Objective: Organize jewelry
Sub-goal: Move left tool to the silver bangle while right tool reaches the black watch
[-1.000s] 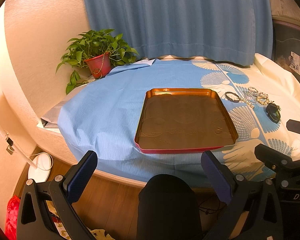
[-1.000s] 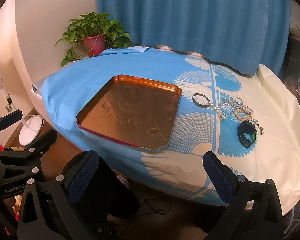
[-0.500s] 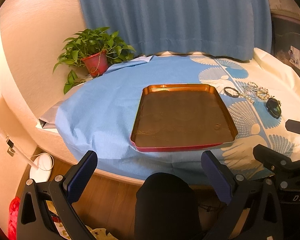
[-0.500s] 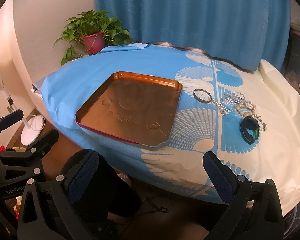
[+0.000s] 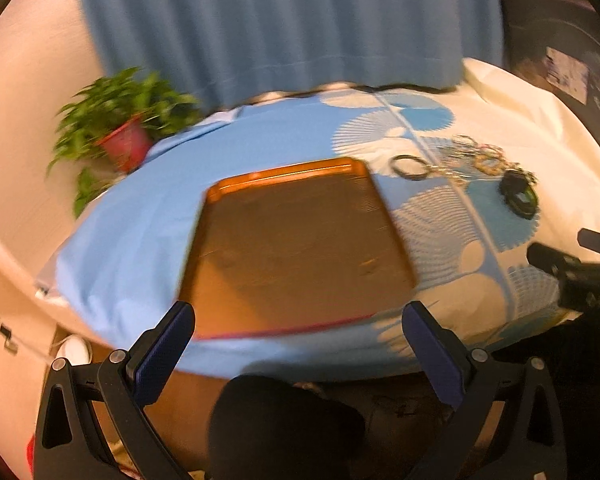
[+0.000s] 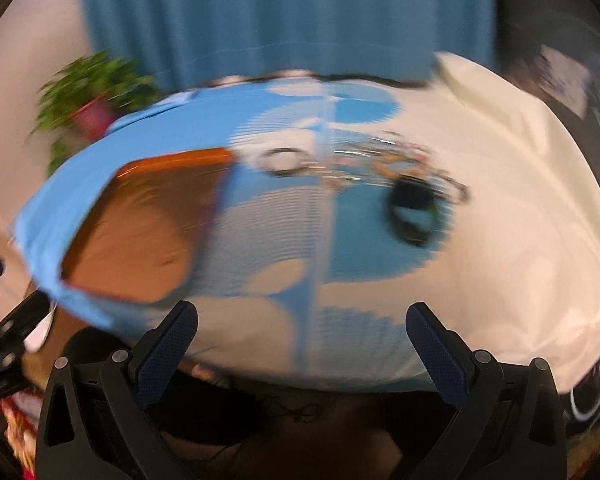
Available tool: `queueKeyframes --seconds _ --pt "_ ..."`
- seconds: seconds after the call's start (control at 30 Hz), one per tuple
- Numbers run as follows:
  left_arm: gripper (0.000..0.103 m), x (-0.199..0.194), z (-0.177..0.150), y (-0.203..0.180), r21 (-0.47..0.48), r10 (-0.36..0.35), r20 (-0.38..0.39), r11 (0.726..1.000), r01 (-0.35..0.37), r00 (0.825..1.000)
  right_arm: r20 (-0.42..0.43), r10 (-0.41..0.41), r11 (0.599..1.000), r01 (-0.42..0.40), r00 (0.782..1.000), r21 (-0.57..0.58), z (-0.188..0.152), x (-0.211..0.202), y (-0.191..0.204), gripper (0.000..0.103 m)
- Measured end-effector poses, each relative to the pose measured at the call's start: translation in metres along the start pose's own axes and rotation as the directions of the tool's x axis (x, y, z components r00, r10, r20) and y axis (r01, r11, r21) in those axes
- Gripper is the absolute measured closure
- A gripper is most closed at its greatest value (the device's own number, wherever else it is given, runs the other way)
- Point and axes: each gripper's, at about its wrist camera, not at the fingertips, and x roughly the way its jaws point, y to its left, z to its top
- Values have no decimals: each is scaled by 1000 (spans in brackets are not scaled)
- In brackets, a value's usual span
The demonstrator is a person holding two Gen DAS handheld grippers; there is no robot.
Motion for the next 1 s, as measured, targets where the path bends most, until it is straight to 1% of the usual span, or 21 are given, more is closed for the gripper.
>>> queueKeyframes --seconds 0.13,0.2,0.27,0.33,0.4,0.47,0.57,0.63,0.67,0.77,0.8,0.83,0.87,1.0 --pt "1 27 44 -36 55 -60 -13 997 61 998 -7 -56 994 56 998 95 16 30 -50 0" --pt "1 44 69 -56 98 -73 -5 993 73 997 -17 -61 991 63 998 120 23 46 -69 0" --pt "1 67 93 -76 152 -79 -19 985 81 997 -33 -63 990 67 997 126 30 64 -83 0" --pt "1 94 114 -90 198 -99 -52 974 107 994 -43 -65 991 70 997 117 35 78 -94 0" --pt "1 127 132 -104 247 -92 -108 962 117 990 -57 -70 991 76 996 108 41 91 -100 0" --pt "1 152 144 -115 288 -105 -164 946 150 981 -65 -73 992 80 995 102 46 102 -106 0" --pt "1 182 155 -128 339 -128 -218 920 198 967 -73 -82 992 88 994 93 51 113 -109 0" --pt "1 198 159 -135 361 -139 -243 906 222 960 -85 -86 992 93 993 85 52 119 -108 0" --pt "1 205 160 -137 366 -147 -257 900 237 955 -78 -99 992 105 992 70 54 121 -106 0" --pt "0 223 159 -142 378 -146 -288 891 253 946 -86 -129 991 131 988 27 57 128 -100 0" --pt "0 227 159 -143 383 -154 -291 886 263 944 -84 -135 990 137 987 20 57 130 -99 0" --pt "0 228 160 -142 374 -174 -279 886 274 944 -77 -135 990 137 988 23 58 130 -99 0" --pt "0 230 161 -142 374 -178 -282 884 279 943 -77 -137 990 139 988 26 58 131 -99 0" --pt "0 236 164 -140 354 -225 -284 879 320 932 -80 -149 987 153 986 39 59 133 -99 0"
